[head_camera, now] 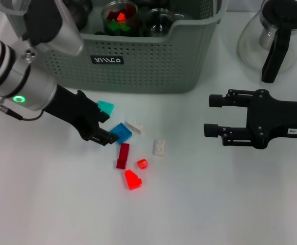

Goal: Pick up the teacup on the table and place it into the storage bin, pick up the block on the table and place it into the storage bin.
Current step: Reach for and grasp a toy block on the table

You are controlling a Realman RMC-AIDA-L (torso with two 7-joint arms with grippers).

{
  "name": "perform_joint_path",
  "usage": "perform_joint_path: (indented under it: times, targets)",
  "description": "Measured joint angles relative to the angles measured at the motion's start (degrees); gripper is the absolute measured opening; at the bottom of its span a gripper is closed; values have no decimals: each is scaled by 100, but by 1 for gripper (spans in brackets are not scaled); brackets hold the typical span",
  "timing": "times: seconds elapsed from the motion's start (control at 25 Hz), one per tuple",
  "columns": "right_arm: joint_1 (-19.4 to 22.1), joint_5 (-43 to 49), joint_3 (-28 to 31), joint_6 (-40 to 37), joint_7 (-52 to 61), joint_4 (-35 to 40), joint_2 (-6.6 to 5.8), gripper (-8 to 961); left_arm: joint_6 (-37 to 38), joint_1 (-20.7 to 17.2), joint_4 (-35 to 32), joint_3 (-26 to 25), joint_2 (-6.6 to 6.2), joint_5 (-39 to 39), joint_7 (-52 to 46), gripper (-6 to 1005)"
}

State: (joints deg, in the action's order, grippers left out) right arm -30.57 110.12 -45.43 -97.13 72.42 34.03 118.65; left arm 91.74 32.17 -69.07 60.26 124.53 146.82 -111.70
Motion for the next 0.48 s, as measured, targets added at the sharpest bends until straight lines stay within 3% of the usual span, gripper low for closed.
perform_joint_path:
  times: [0.48]
  targets:
    - [-25,4,88,2,0,10,-4,760,-832,-289,-36,1001,-1,-15,-515,593]
